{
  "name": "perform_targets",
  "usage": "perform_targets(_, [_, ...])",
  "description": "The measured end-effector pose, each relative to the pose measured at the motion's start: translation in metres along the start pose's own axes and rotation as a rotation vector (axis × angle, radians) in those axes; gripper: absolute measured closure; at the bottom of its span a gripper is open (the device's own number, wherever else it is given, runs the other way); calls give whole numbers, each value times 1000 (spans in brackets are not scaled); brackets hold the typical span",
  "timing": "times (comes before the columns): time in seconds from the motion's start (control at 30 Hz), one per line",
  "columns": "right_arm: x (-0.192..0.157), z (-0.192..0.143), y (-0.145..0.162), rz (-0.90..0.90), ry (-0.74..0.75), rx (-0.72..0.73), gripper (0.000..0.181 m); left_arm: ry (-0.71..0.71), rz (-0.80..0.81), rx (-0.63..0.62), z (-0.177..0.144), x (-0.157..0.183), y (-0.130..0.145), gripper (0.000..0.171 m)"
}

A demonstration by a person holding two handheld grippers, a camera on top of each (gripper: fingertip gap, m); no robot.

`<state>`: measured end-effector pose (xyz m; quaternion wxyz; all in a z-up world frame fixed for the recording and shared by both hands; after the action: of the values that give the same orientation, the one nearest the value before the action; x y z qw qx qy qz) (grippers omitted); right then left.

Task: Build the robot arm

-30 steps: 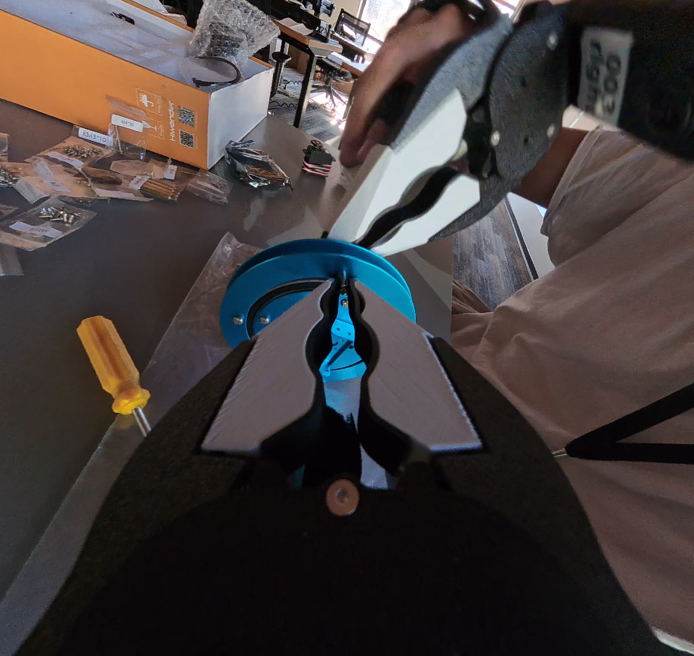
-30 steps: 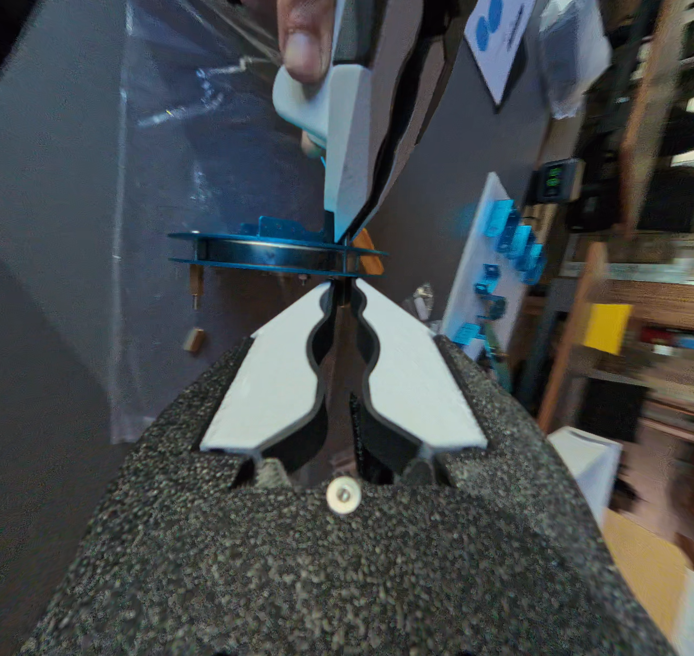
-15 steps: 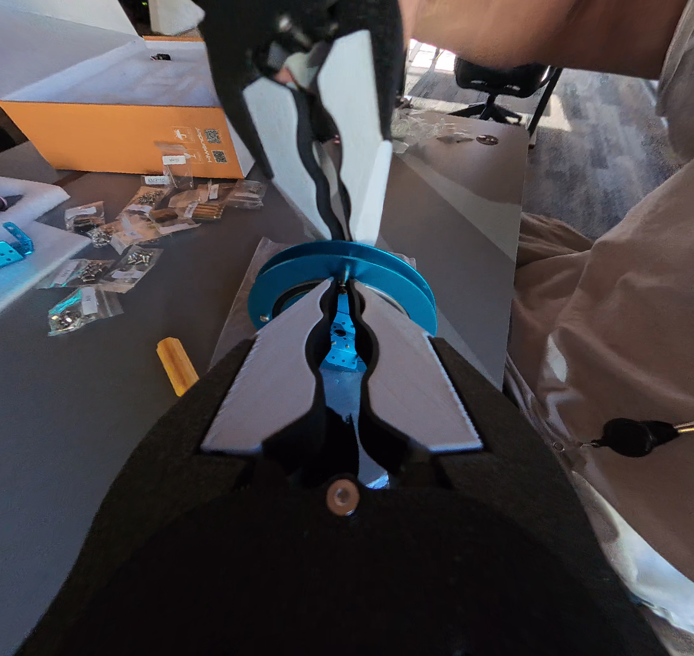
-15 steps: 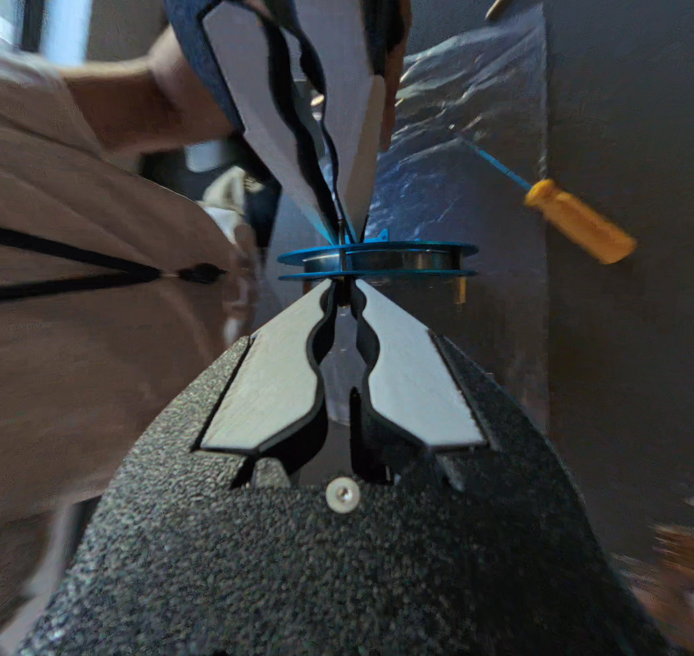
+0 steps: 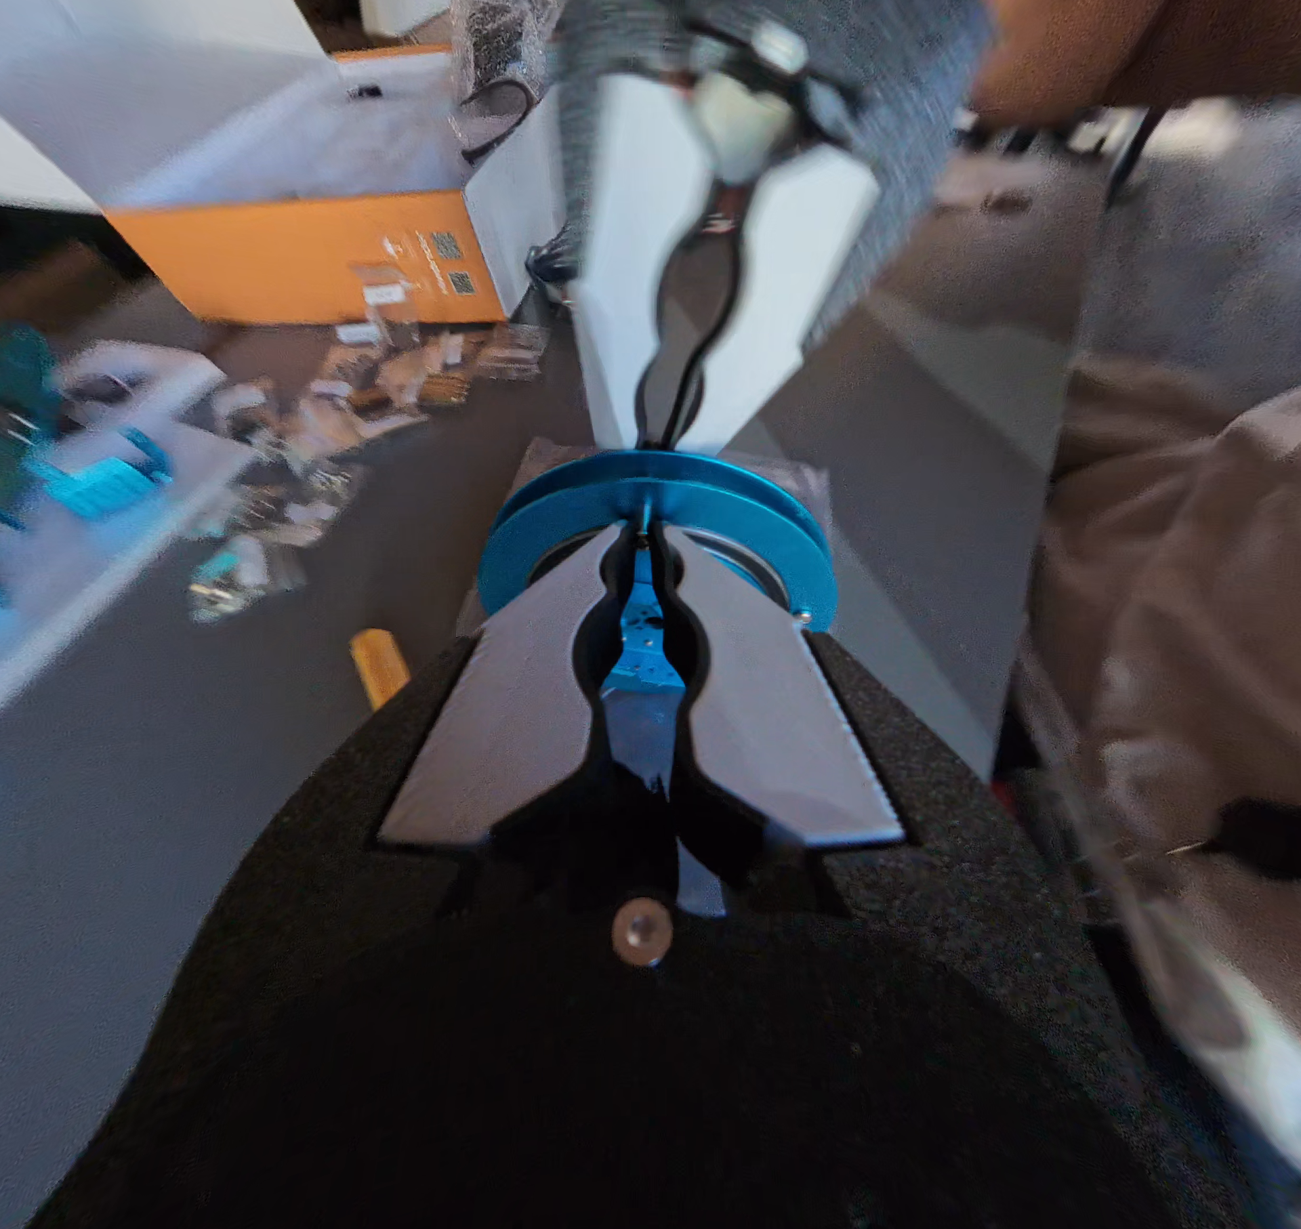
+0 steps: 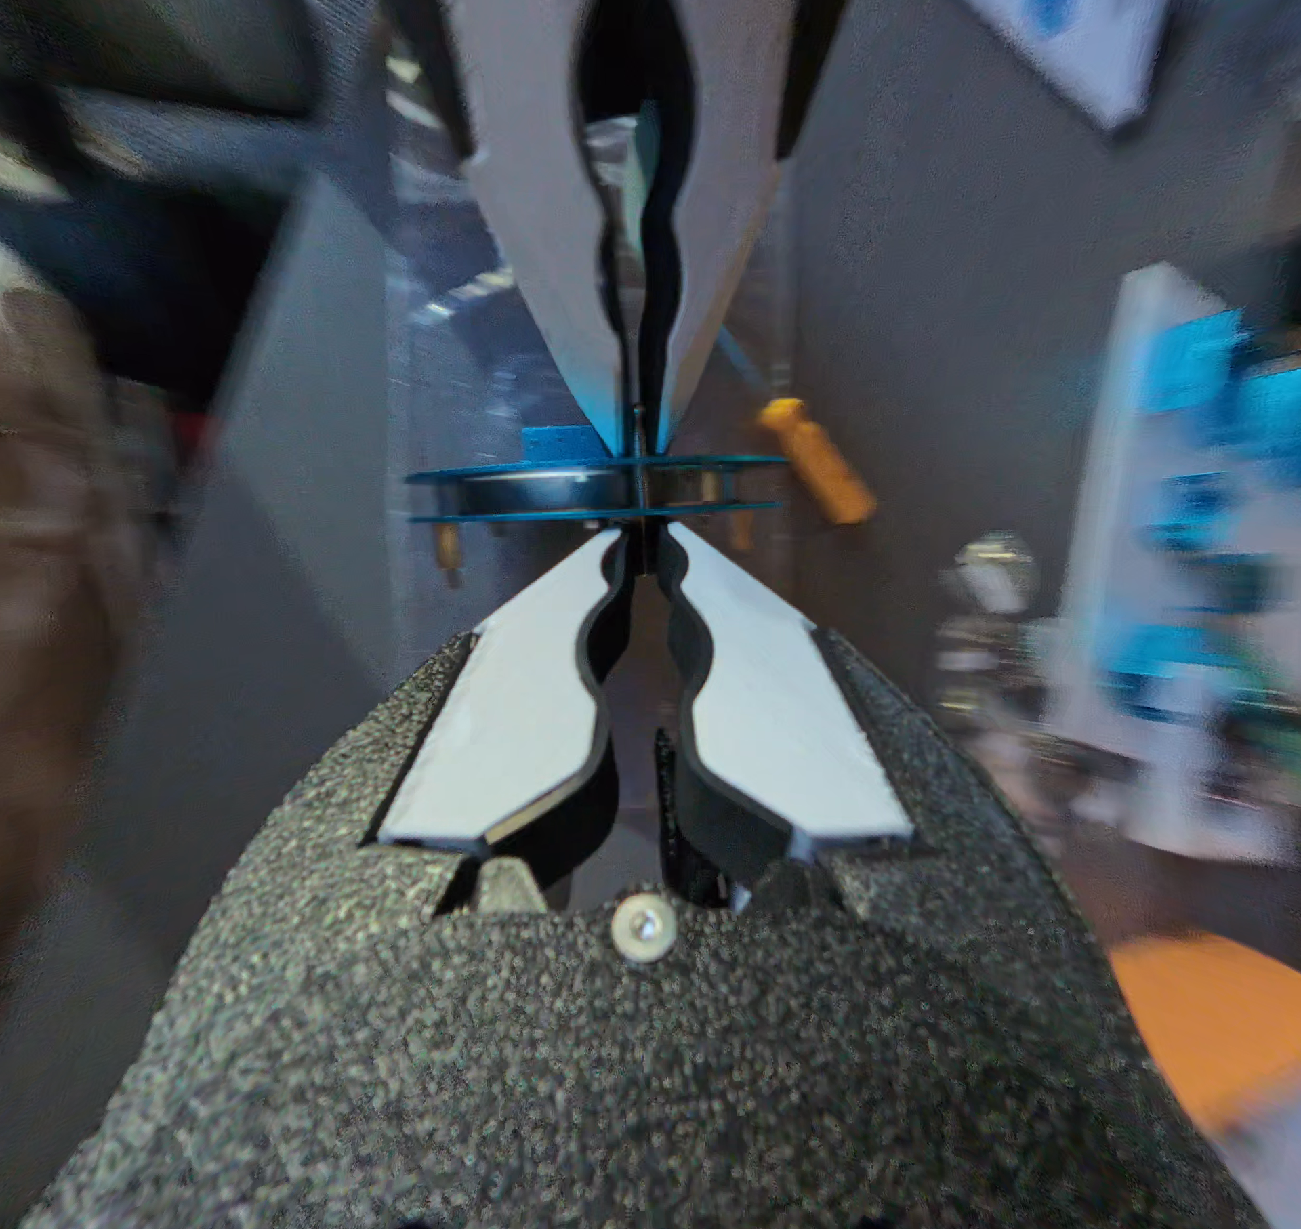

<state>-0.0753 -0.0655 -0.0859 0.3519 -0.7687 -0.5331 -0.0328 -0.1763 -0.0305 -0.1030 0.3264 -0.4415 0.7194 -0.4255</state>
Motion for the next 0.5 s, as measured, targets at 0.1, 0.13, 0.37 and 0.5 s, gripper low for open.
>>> perform_targets(0.1, [5, 5, 2, 439, -613, -71, 178, -126, 351, -173, 1, 20, -3, 169])
perform_targets(0.13, [8, 10, 4, 555, -743, -89, 177, -181, 422, -226, 1, 21, -3, 169])
perform_targets(0.37, [16, 17, 1, 421, -508, 63, 176, -276, 438, -312, -5, 7, 1, 168])
perform_targets(0.5, [-3, 4, -5, -84, 69, 124, 169, 30, -95, -223, -7, -8, -6, 168])
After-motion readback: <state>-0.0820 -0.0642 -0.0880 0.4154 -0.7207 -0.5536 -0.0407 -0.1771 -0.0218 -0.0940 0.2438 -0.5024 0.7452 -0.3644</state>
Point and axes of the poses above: each gripper's, where its closed fingertips meet, z out along the fingers, y out of its underside, x = y × z across the jaws, the point moved 7 cm from there along -z, back along the fingers, and after that the axes turned 9 degrees about y, right-handed, at the moved point
